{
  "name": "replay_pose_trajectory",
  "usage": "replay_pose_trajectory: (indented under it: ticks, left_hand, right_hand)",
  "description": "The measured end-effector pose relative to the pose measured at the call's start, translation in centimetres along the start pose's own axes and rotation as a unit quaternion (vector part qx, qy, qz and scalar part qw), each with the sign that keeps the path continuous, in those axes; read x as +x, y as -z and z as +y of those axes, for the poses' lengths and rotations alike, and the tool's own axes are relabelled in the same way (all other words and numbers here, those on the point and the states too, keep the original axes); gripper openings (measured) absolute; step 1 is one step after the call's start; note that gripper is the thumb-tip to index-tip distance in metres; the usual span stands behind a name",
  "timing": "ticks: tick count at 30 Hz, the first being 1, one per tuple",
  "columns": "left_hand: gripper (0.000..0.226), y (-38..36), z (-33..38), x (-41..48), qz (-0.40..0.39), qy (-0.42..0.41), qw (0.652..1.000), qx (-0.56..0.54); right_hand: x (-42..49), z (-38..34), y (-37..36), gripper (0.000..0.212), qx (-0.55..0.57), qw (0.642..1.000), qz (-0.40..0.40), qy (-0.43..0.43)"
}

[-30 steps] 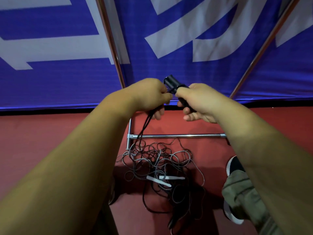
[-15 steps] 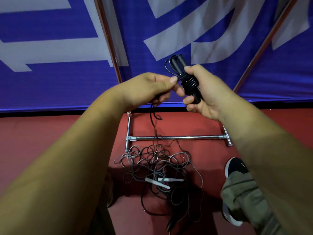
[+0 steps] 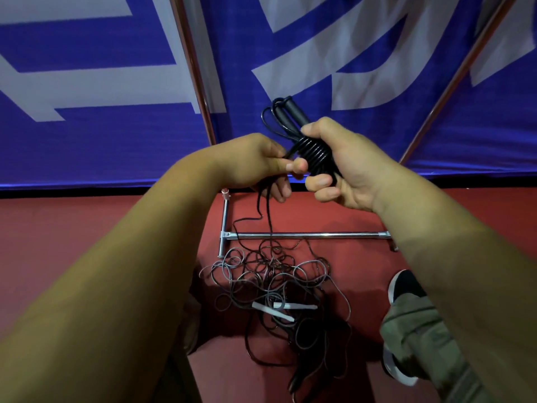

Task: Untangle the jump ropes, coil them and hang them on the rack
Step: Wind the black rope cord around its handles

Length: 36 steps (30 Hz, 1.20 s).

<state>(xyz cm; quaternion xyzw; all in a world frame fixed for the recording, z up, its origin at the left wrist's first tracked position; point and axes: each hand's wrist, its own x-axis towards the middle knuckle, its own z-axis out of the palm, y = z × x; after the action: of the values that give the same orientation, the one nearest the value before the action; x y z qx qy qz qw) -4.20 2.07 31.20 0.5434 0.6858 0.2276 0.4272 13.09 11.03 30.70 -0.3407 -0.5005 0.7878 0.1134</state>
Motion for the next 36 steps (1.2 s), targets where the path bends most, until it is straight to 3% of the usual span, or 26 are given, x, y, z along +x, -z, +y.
replay_pose_trajectory:
  ticks: [3,10,13,18,22,26,28,32,36]
  left_hand:
    - [0.038,-0.1,-0.1,0.0,-0.008,-0.011,0.999,-0.044]
    - [0.024,0.3,-0.7,0.5,-0.002,-0.021,0.996,-0.085]
    - [0.020,0.4,-0.6,0.3,0.011,-0.027,0.998,-0.060]
    - [0.016,0.9,-1.3,0.1,0.046,-0.014,0.997,0.056]
    - [0.019,1.1,-1.7,-0.1,0.064,-0.042,0.996,0.045]
    - [0.027,2.1,-1.8,-0.6,0.032,-0.087,0.995,0.031]
    - [0.021,2.0,-1.6,-0.5,0.034,-0.072,0.997,-0.002]
    - [0.021,1.4,-0.8,-0.5,0.045,-0.082,0.995,0.041]
    - [0.024,1.3,0.2,-0.6,0.060,-0.097,0.987,0.110]
  right_hand:
    - [0.0,-0.1,-0.2,0.029,0.016,1.000,-0.021,-0.003]
    - [-0.3,-0.6,-0.2,0.016,0.010,0.999,0.037,0.011]
    - [-0.4,-0.5,-0.2,0.019,0.019,0.999,0.041,0.023]
    - [-0.4,-0.4,0.0,0.022,0.058,0.997,-0.045,0.008]
    - [-1.2,-0.2,-0.2,0.020,0.000,0.988,-0.147,-0.055]
    - [-1.6,0.4,-0.1,0.040,-0.084,0.954,-0.231,-0.170]
    - [-1.4,1.0,-0.3,0.049,-0.137,0.945,-0.226,-0.193]
    - [-0.9,1.9,-0.4,0.023,-0.213,0.929,-0.195,-0.232]
    - [0.2,2.6,0.4,0.022,-0.251,0.930,-0.141,-0.229]
